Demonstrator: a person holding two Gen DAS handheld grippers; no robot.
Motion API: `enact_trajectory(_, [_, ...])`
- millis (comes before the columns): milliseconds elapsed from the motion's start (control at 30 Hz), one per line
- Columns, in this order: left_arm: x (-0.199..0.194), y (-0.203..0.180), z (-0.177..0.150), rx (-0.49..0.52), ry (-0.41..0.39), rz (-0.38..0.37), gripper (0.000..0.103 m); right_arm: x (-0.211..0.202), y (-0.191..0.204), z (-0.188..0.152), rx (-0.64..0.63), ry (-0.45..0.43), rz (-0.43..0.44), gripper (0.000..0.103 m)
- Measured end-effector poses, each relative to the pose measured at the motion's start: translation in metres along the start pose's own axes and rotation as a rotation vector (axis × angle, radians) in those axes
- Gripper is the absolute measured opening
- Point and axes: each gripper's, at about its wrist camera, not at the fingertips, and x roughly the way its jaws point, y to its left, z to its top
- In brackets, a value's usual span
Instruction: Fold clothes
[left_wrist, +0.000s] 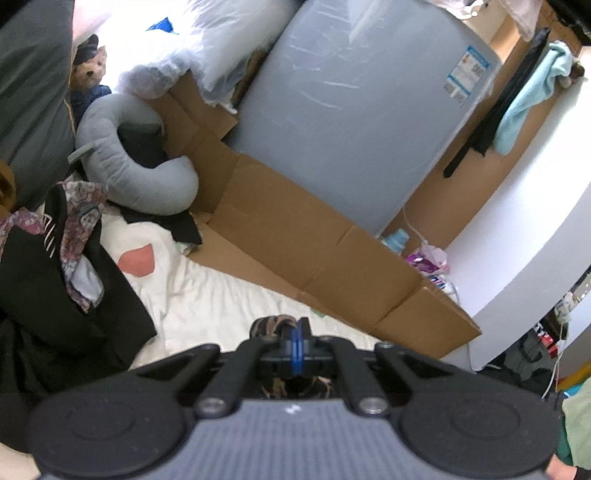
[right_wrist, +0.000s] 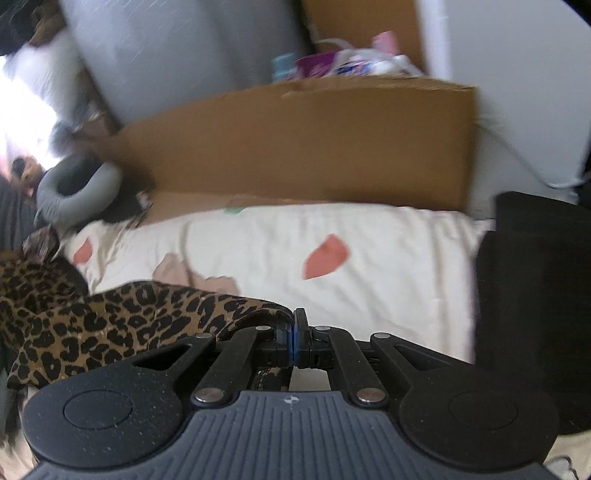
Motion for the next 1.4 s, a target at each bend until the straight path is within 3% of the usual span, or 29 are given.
enact_trajectory(267, [-0.026, 0.003, -0.03, -0.052, 0.037, 0.003, 0.0, -0.044, -0.034, -0.036, 0.104, -0.014, -0.057, 0.0])
enact_trajectory(667, [-0.057, 0.058, -0.104, -0.201, 0.186, 0.157, 0.0, -0.06, -0.069, -0.113, 0.219, 0.072, -0.082, 0.0])
enact_trajectory(867, [-0.066, 0.071, -0.129, -0.224, 0.239, 0.2, 0.0, -0.06, -0.072, -0.138, 0.212, 0.124, -0.088, 0.0])
enact_trajectory(1033, [-0.071, 0.083, -0.149, -0.243, 0.285, 0.241, 0.0, -0.058, -0.074, -0.154, 0.228, 0.158, -0.108, 0.0])
enact_trajectory(1167, [-0.069, 0.093, -0.161, -0.258, 0.365, 0.276, 0.002, -0.054, -0.074, -0.164, 0.212, 0.204, -0.147, 0.0])
enact_trajectory(1400, [-0.084, 0.1, -0.167, -0.27, 0.416, 0.284, 0.008, -0.067, -0.081, -0.165, 0.179, 0.218, -0.18, 0.003])
